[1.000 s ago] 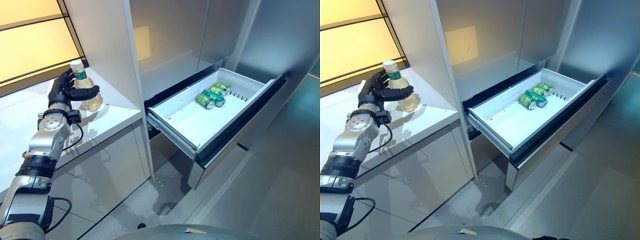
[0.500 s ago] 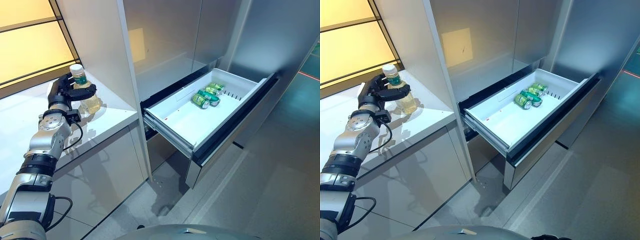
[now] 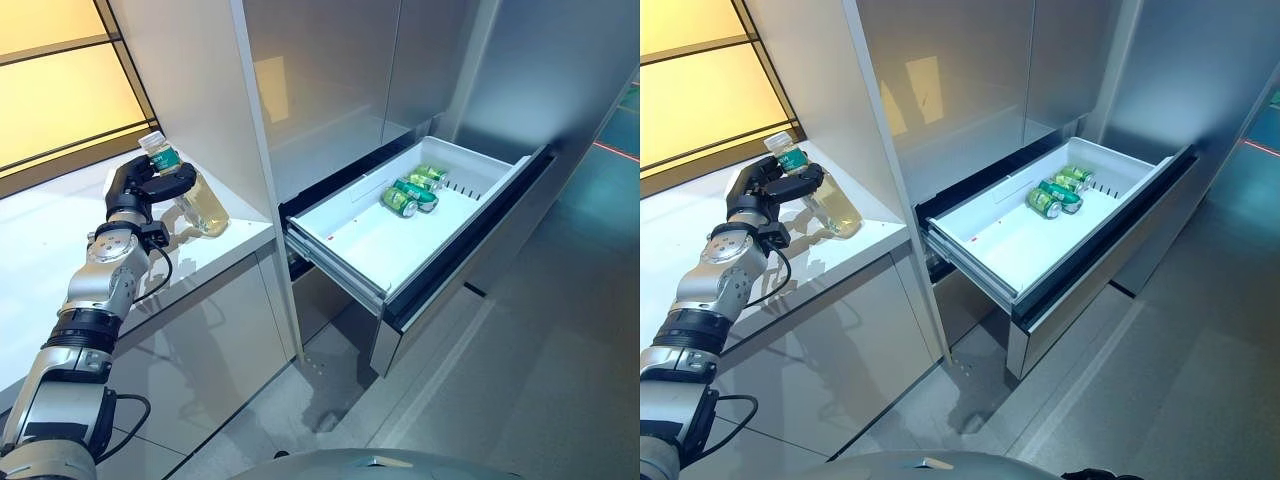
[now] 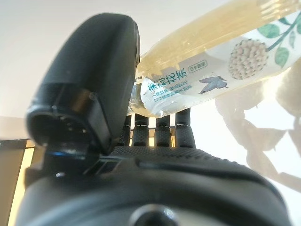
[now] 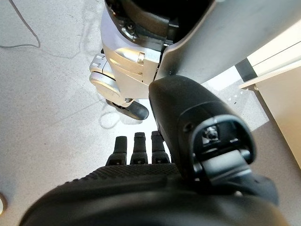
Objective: Put drinks into fridge and close the fridge
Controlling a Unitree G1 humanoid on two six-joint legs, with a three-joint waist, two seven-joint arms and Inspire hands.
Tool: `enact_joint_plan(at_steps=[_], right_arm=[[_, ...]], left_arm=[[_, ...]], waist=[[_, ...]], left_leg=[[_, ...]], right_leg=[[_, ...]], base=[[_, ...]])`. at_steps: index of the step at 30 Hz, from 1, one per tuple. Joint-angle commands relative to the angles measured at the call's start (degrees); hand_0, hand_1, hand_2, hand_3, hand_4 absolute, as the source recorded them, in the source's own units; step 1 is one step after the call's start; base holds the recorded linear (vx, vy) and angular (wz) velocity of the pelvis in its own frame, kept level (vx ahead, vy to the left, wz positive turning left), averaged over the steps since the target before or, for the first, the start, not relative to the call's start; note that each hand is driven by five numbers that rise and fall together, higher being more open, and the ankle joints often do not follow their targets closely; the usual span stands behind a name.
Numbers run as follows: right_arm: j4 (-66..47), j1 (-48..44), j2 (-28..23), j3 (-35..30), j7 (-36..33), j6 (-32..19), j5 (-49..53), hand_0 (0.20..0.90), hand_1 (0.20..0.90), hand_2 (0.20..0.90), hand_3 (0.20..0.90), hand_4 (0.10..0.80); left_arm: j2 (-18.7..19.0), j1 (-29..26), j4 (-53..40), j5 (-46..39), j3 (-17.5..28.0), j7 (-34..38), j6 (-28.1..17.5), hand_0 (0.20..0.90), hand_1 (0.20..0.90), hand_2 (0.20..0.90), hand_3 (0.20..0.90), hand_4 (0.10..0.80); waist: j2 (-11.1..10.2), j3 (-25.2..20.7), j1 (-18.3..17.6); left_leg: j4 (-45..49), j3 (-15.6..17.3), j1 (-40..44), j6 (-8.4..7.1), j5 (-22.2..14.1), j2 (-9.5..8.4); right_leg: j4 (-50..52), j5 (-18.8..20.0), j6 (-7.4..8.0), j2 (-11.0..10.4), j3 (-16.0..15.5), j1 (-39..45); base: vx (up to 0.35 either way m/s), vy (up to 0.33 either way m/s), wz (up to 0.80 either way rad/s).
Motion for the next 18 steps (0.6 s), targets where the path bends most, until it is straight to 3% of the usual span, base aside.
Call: enact_joint_plan(at_steps=[1,8,18], right_arm=[[0.4,-1.5,1.3,2.3,2.3,-1.9,-0.9,0.900,0.900,0.900,0.900,0.800],[-1.3,-1.9,0.6,3.8,2.4,-4.7,-3.7,0.900,0.900,0.900,0.900,0.800],[-15.0,-5.0,-1.0,11.9,5.0,-8.3,-8.4,0.900,0.900,0.900,0.900,0.800]], left_arm=[[1.2,-13.5,0.6,-0.8,3.4,0.3,-10.8,0.300,0.300,0.300,0.200,0.100],[1.1,-12.7,-1.9,-0.7,3.8,0.3,-12.4,0.300,0.300,0.300,0.200,0.100],[0.0,-11.0,-11.2,-1.7,3.5,0.4,-14.1,0.300,0.300,0.300,0.200,0.100]], waist=[[0.7,-1.0,0.7],[0.5,-0.9,1.0],[0.1,-0.7,2.6]], left_leg=[[0.4,-0.8,6.2,2.59,-13.3,-4.67],[0.4,-1.2,6.2,2.63,-13.4,-4.74],[0.4,-2.1,6.0,2.46,-13.1,-4.81]], right_leg=[[0.4,1.3,3.73,-0.4,5.1,-4.3],[0.5,1.2,3.65,-0.4,5.0,-4.3],[0.2,1.4,3.51,-0.9,3.7,-3.9]], base=[[0.000,0.000,0.00],[0.000,0.000,0.00],[0.000,0.000,0.00]])
